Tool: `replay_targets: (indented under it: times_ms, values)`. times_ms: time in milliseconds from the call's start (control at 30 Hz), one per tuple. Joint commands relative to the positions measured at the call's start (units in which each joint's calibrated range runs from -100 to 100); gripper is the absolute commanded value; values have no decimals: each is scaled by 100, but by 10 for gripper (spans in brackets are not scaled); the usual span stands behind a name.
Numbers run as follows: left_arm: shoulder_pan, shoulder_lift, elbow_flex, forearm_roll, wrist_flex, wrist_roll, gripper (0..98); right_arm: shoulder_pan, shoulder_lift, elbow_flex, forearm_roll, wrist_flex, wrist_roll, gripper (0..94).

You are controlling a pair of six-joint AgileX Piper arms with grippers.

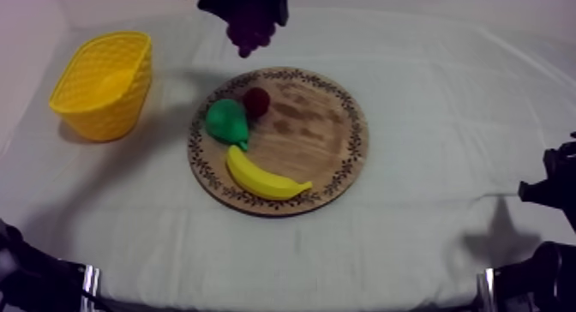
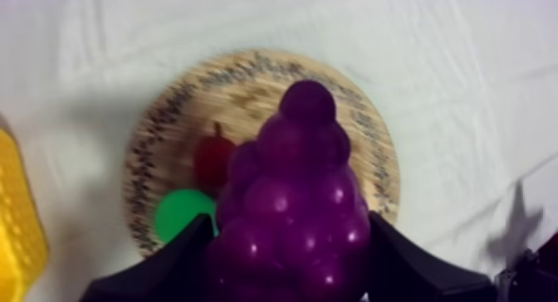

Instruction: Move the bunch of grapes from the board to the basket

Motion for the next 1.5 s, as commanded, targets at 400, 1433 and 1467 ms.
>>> replay_targets:
  times_ms: [400, 1433, 1467]
  values:
    - [-1244, -237, 522, -208, 137, -280, 564, 0, -2, -5, -1, -3, 1, 3]
    - [-2724, 193, 790, -393, 234, -529, 578, 0, -2, -5, -1, -3, 1, 3]
    - [-2722, 262, 836, -391, 193, -519, 578, 0, -2, -5, -1, -3, 1, 3]
